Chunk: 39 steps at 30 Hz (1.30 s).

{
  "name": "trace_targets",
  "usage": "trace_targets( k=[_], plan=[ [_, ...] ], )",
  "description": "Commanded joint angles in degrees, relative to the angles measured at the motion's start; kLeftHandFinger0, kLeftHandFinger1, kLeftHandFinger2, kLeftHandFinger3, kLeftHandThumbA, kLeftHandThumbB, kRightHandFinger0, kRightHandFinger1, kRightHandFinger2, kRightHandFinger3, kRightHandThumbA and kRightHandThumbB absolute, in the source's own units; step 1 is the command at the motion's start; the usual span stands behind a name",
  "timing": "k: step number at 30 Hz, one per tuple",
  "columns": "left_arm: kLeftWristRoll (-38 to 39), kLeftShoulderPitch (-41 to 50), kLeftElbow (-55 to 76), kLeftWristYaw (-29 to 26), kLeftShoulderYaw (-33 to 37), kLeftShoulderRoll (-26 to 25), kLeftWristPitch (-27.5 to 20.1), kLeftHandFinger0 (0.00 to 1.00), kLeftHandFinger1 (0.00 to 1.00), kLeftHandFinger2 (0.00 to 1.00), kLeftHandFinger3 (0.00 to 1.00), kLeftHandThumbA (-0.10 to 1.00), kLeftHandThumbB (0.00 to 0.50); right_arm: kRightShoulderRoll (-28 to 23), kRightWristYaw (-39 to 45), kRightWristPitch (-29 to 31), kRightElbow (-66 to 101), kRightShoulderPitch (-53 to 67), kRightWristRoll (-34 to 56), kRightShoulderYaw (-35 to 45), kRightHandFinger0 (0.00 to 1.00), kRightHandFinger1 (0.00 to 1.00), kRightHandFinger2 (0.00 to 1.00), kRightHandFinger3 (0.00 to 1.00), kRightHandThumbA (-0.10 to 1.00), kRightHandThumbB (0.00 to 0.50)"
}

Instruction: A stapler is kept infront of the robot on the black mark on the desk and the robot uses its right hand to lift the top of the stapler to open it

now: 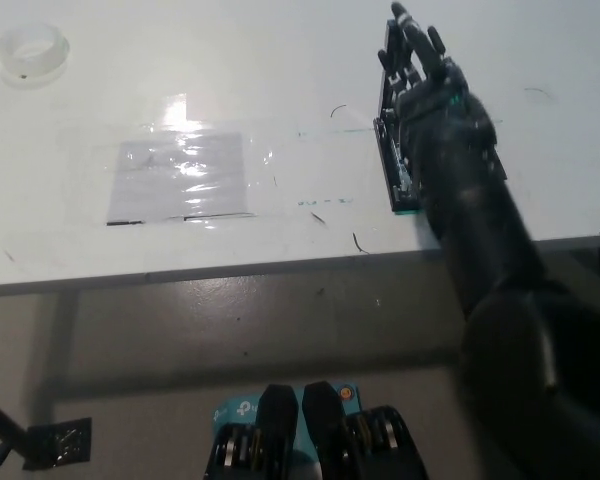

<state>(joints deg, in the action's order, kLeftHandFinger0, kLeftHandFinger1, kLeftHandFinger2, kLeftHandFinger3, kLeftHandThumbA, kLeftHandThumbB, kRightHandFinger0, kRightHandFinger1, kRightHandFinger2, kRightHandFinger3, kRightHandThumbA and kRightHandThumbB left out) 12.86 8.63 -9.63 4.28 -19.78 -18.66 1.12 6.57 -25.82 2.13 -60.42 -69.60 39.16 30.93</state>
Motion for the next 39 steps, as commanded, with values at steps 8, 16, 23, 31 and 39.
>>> trace_targets(
  k=[8,16,23,31,39],
  plan=[
    [0.7,-0.1,0.5,-0.1,-1.1,-0.5,-2.2,0.39,0.52,0.66,0.78,1.00,0.145,7.1,-3.3,-16.5,35.1,13.1,3.7,-3.3,0.50,0.55,0.66,0.87,1.00,0.000],
    [0.3,-0.2,1.2,-0.7,-1.4,-0.7,-1.8,0.38,0.52,0.66,0.78,1.00,0.160,8.3,-3.2,-22.7,45.7,21.2,7.1,-3.6,0.62,0.65,0.76,0.96,1.00,0.000],
    [0.7,-0.4,1.5,-0.3,-1.6,-0.7,-2.0,0.41,0.54,0.69,0.80,1.00,0.153,11.0,-4.8,-27.1,51.2,28.1,7.5,-4.5,0.63,0.64,0.74,0.96,1.00,0.002],
    [0.4,-1.1,1.8,-0.6,-1.6,-0.8,-1.2,0.43,0.56,0.71,0.81,1.00,0.158,13.5,-5.9,-29.1,54.8,32.6,7.6,-5.4,0.64,0.67,0.77,0.98,1.00,0.000],
    [0.7,-1.0,1.5,-0.3,-1.8,-0.9,-2.0,0.42,0.54,0.68,0.82,1.00,0.132,13.7,-7.0,-29.1,58.4,40.1,9.1,-10.7,0.64,0.68,0.77,0.99,1.00,0.000]
  ],
)
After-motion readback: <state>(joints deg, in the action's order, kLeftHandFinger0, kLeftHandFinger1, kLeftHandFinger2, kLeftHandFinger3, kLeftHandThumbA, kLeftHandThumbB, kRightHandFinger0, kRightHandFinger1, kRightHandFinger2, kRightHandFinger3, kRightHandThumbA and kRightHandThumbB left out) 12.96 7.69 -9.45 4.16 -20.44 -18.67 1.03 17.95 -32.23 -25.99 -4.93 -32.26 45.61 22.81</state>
